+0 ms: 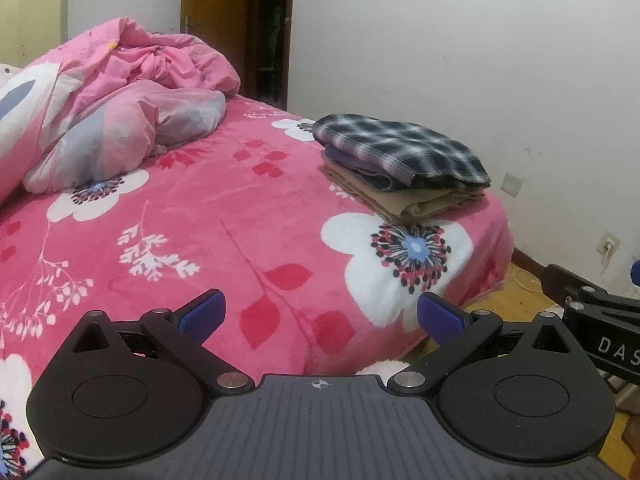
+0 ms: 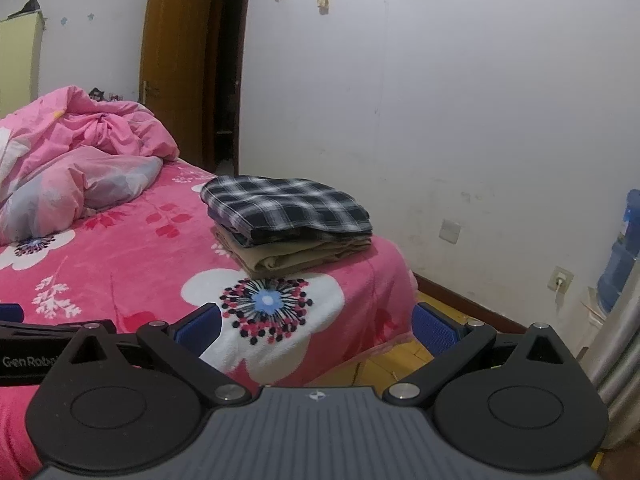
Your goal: Fold clothes
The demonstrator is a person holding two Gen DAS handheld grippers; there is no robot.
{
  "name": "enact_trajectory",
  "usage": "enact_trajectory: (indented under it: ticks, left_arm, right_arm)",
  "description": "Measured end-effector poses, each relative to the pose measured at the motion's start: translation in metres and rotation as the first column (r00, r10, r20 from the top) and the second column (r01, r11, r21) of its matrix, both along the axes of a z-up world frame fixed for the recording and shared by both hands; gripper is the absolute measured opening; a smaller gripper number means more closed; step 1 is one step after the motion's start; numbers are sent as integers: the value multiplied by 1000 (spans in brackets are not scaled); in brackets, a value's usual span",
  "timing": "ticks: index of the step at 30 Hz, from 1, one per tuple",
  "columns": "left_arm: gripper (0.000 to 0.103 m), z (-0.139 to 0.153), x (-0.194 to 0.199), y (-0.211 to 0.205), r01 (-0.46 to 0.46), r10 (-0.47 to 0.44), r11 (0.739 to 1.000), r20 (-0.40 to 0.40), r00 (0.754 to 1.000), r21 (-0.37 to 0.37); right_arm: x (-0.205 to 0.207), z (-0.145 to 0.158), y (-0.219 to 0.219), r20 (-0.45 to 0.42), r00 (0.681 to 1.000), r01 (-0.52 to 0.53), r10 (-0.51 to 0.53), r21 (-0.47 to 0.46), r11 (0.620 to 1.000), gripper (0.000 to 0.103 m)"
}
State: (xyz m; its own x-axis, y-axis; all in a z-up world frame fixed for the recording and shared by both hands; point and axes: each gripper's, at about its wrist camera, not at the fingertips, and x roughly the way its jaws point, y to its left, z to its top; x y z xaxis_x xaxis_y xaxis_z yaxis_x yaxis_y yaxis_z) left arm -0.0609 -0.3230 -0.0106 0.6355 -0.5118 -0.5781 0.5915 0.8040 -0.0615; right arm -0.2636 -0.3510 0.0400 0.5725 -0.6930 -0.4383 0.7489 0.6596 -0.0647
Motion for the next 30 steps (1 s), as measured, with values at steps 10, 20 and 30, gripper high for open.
enact_trajectory:
  ticks: [10,20,30]
  left_arm:
    - [103,-4,-19,-18,42,-42,999,-6,999,1]
    - [103,-3,-27,-34,53,-53,999,-16,998,-1]
    - [103,15,-20,-55,66,-66,998,7,998,-15]
  right_arm:
    - [-23,-4,-12,-21,998,66,-66,-7,998,103]
    - [-39,-6,-21,-21,994,106,-106,2,994,103]
    - [-41,7,-37,3,991,131,-130,-21,991,103]
